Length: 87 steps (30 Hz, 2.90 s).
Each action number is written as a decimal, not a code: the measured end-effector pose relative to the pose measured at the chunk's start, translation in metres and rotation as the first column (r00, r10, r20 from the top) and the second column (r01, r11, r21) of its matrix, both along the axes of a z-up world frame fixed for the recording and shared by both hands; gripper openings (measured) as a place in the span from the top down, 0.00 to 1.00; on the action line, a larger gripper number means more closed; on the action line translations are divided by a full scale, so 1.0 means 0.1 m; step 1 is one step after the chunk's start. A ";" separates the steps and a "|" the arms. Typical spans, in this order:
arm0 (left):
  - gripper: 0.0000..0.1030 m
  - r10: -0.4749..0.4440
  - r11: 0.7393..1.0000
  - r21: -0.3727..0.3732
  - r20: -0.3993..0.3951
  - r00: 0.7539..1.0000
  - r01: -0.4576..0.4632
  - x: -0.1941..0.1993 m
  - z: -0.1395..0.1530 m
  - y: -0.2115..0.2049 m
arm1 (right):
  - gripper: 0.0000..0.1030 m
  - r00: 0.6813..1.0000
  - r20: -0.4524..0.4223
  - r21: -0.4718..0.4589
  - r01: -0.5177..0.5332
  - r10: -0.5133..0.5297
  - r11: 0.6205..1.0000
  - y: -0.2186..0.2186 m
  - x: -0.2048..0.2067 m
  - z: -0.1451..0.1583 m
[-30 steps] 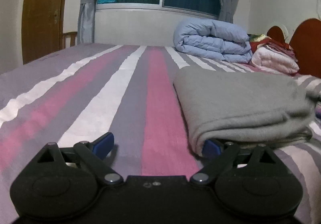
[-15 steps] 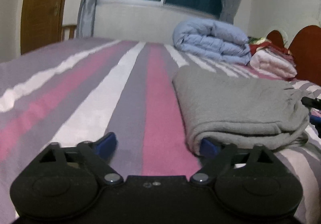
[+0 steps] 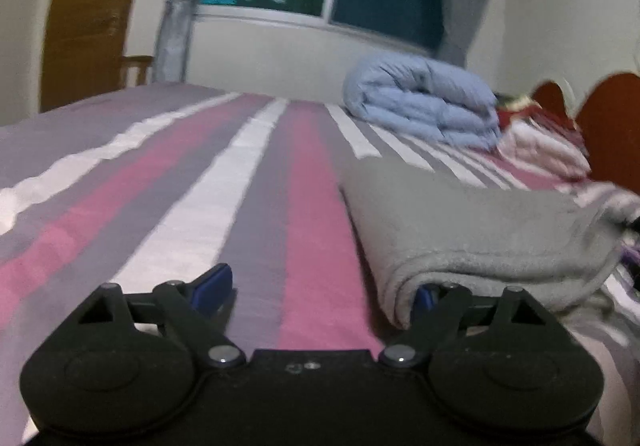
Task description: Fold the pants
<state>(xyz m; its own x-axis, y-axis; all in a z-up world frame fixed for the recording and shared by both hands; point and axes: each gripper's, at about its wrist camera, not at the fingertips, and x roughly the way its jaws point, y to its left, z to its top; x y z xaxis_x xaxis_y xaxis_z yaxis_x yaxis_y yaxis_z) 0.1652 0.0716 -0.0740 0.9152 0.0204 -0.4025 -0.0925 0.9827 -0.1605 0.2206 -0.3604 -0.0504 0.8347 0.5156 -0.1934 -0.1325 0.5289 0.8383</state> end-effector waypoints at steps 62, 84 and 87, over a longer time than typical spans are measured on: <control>0.06 -0.138 0.946 -0.305 -0.090 0.986 0.105 0.94 -0.10 0.56 | 0.59 0.989 -0.033 -0.182 -0.151 0.147 0.972 -0.11 0.87 -0.29; 0.06 -0.133 0.970 -0.217 -0.102 0.986 0.108 0.85 -0.04 0.46 | 0.73 0.961 -0.215 0.317 -0.102 0.176 0.943 -0.36 0.69 -0.42; 0.06 -0.131 0.975 -0.195 -0.100 0.986 0.109 0.83 -0.03 0.43 | 0.72 0.946 -0.312 0.299 0.012 0.086 0.954 -0.38 0.55 -0.60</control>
<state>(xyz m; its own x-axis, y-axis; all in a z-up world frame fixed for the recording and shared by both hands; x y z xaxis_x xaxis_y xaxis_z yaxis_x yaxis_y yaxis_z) 0.2482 0.1143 -0.0769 0.8557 -0.1725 -0.4878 -0.0034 0.9409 -0.3386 0.2757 -0.3981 -0.1102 0.7333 0.6194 -0.2804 0.1519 0.2527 0.9555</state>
